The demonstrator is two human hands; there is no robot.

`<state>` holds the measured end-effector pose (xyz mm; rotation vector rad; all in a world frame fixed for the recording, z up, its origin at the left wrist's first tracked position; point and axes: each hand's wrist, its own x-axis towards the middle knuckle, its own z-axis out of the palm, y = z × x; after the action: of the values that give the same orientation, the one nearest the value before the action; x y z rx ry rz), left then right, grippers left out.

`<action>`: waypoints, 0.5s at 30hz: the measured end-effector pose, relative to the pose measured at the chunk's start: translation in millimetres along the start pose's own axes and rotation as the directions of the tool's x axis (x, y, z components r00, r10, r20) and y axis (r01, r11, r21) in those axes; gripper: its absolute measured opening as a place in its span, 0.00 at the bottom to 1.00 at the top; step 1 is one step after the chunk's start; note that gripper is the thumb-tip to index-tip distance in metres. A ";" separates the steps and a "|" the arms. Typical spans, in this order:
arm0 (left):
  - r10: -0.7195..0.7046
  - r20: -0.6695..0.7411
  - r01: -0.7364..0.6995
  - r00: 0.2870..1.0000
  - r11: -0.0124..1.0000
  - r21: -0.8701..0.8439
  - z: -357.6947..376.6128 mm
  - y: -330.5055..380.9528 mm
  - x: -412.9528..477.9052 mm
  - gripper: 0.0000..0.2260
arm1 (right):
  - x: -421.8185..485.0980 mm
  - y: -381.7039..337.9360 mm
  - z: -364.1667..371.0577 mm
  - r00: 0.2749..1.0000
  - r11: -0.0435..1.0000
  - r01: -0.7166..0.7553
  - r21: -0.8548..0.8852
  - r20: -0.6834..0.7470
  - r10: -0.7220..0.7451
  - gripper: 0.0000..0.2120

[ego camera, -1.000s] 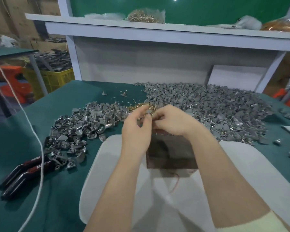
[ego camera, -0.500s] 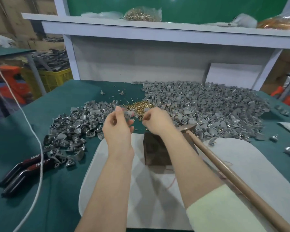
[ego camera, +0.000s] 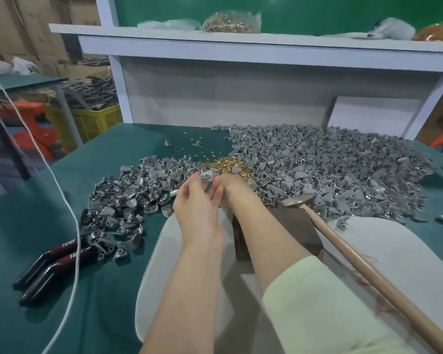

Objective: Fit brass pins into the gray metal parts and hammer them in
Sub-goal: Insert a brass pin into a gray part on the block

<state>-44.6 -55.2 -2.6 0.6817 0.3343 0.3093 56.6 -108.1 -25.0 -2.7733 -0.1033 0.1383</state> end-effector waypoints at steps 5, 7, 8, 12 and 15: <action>0.081 0.091 -0.095 0.992 0.982 0.163 0.7 -3.1 -3.0 0.04 | -19.1 8.8 -32.8 0.980 0.967 0.003 0.253 -0.193 0.047 0.08; 0.120 0.179 -0.170 0.977 0.938 0.302 2.0 -6.9 -4.9 0.06 | -37.9 24.3 -52.7 0.962 0.916 0.094 0.391 -0.273 0.018 0.07; 0.131 0.245 -0.218 0.961 0.901 0.375 2.9 -9.0 -6.4 0.08 | -48.8 33.7 -60.5 0.951 0.890 0.126 0.439 -0.307 0.017 0.07; 0.086 0.453 -0.355 0.887 0.755 0.551 8.3 -18.8 -20.1 0.09 | -98.7 69.1 -76.1 0.925 0.791 0.208 0.575 -0.379 0.032 0.08; 0.055 0.528 -0.432 0.847 0.651 0.625 11.1 -27.0 -30.6 0.08 | -125.7 86.2 -71.0 0.922 0.745 0.221 0.629 -0.384 0.051 0.10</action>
<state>-63.2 -93.0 -6.2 1.5878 -0.1417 0.2590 -55.8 -224.6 20.6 -2.0159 -0.0649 -0.3333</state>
